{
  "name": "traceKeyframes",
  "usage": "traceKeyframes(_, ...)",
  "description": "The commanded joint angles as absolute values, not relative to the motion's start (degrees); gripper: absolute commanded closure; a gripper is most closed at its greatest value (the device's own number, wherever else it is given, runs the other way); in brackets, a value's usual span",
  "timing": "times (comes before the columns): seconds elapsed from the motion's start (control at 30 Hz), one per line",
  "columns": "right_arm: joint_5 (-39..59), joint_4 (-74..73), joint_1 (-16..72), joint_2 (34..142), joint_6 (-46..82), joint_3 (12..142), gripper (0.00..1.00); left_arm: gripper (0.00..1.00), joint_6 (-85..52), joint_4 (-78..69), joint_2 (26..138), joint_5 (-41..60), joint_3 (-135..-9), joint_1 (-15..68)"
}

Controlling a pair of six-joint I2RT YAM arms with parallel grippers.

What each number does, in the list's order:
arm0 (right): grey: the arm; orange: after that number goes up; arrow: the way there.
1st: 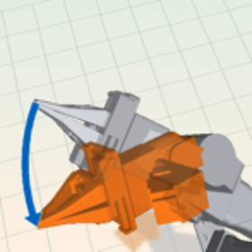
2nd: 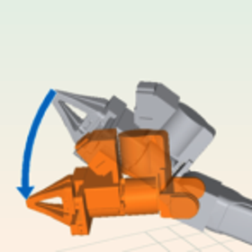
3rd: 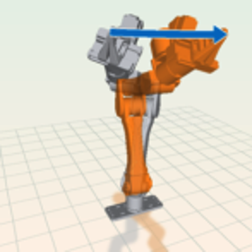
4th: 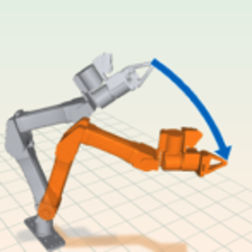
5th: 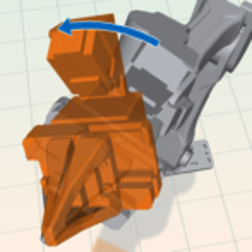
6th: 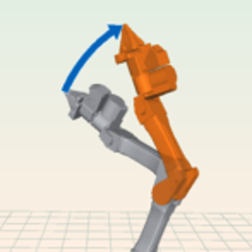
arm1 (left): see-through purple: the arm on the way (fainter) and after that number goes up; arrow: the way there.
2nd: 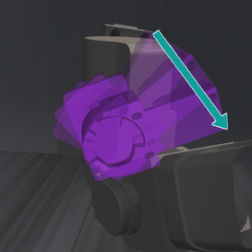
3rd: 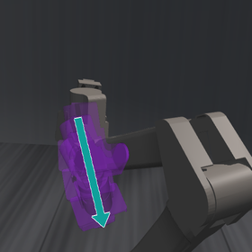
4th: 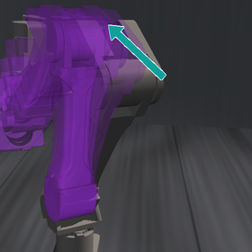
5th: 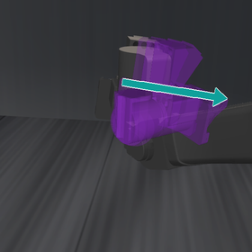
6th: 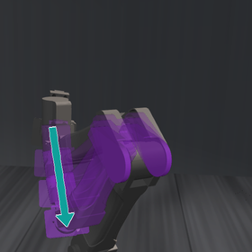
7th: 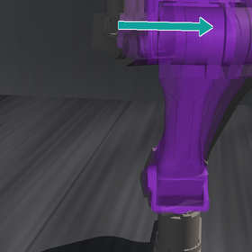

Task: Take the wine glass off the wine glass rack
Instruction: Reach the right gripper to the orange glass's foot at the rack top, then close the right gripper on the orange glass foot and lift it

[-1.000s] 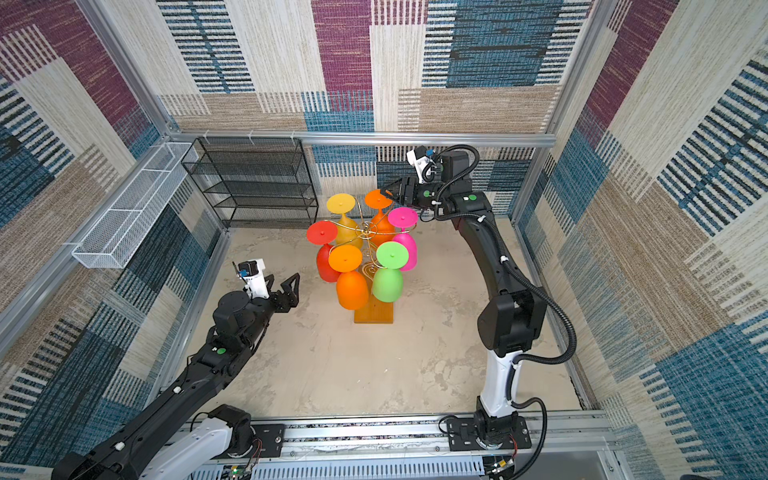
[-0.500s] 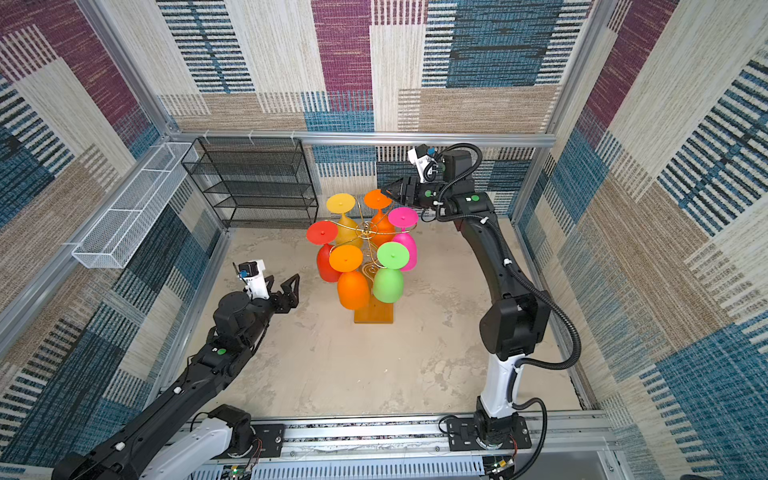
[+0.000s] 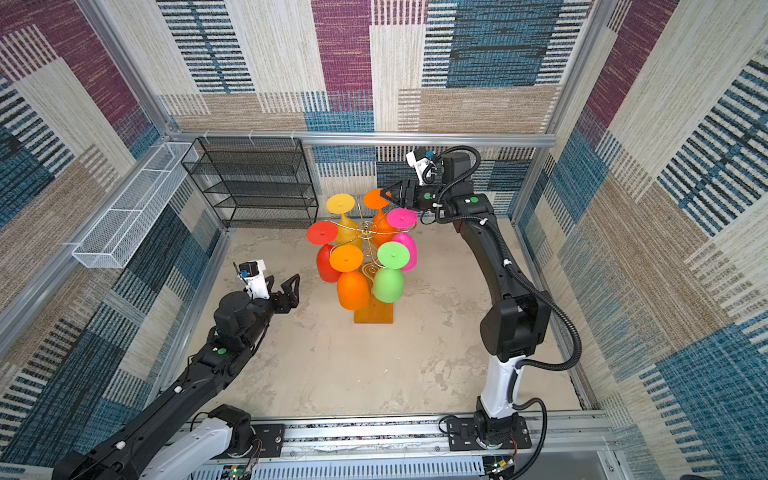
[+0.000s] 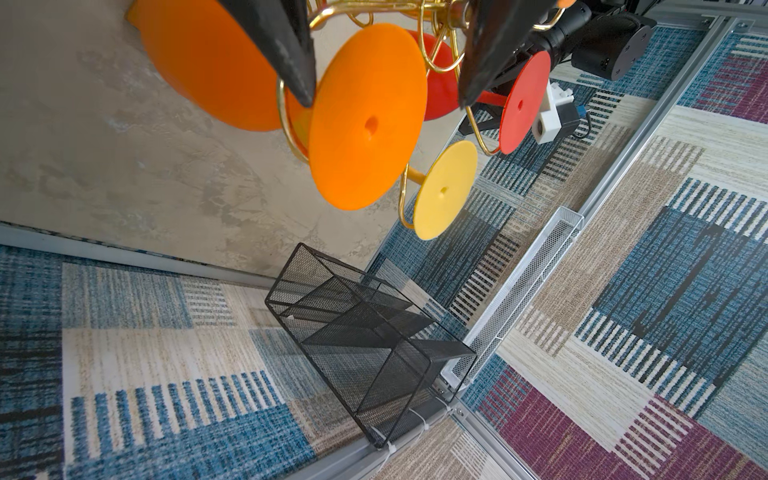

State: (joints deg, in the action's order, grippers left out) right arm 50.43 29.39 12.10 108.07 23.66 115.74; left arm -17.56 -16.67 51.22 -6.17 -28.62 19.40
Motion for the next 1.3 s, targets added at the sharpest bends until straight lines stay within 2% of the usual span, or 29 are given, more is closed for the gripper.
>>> traceKeyframes(0.0, 52.32, 27.01, 12.39, 107.79, 24.87, 115.55, 0.47, 0.17, -18.02, -16.7, 51.29, -7.1, -28.56, 19.34)
traceKeyframes(0.37, 50.69, 28.95, 12.87, 108.8, 24.79, 115.71, 0.53, 0.17, -17.93, -16.52, 51.25, -7.35, -28.39, 19.34)
traceKeyframes(0.97, 47.24, 31.75, 12.98, 109.42, 25.48, 117.41, 0.85, 0.17, -17.84, -16.88, 51.59, -7.3, -28.21, 19.33)
traceKeyframes(1.27, 47.11, 31.09, 12.79, 109.38, 27.27, 118.83, 0.98, 0.17, -17.67, -16.87, 51.76, -7.28, -28.21, 19.34)
